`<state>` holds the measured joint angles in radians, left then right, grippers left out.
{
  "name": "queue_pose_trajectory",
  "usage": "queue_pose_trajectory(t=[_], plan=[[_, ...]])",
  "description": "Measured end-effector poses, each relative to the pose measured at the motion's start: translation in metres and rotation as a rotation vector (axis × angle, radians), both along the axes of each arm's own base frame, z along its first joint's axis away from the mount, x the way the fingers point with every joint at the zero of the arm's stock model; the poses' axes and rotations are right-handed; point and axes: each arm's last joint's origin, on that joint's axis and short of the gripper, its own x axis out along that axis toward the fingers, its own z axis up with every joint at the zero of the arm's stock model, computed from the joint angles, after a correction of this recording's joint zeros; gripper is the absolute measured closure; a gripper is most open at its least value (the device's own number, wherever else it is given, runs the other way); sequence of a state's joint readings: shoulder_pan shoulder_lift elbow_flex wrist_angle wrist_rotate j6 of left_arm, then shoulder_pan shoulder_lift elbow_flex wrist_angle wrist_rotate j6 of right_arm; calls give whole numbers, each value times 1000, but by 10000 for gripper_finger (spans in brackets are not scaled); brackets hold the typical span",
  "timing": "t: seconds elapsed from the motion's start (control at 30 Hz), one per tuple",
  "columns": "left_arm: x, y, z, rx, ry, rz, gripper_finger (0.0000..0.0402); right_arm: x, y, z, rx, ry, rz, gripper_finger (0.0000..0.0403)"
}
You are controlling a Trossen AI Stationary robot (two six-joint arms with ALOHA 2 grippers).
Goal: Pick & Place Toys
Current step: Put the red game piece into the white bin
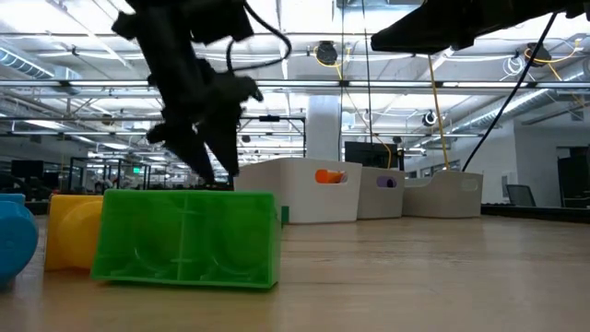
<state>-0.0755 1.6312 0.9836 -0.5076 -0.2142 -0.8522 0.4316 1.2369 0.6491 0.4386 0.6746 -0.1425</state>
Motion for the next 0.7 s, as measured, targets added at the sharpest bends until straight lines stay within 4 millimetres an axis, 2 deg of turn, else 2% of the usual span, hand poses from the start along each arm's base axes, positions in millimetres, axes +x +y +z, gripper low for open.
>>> queue_pose_trajectory(t=[0.2, 0.37, 0.5, 0.7], plan=[[10, 0, -37, -13, 95, 47, 91, 0, 0, 0, 2, -3, 0, 238], [14, 6, -47, -26, 122, 60, 94, 0, 0, 0, -1, 2, 0, 238], [12, 8, -46, -30, 133, 56, 140, 0, 0, 0, -1, 2, 0, 238], [8, 10, -37, -16, 132, -7, 249, 0, 0, 0, -1, 2, 0, 238]])
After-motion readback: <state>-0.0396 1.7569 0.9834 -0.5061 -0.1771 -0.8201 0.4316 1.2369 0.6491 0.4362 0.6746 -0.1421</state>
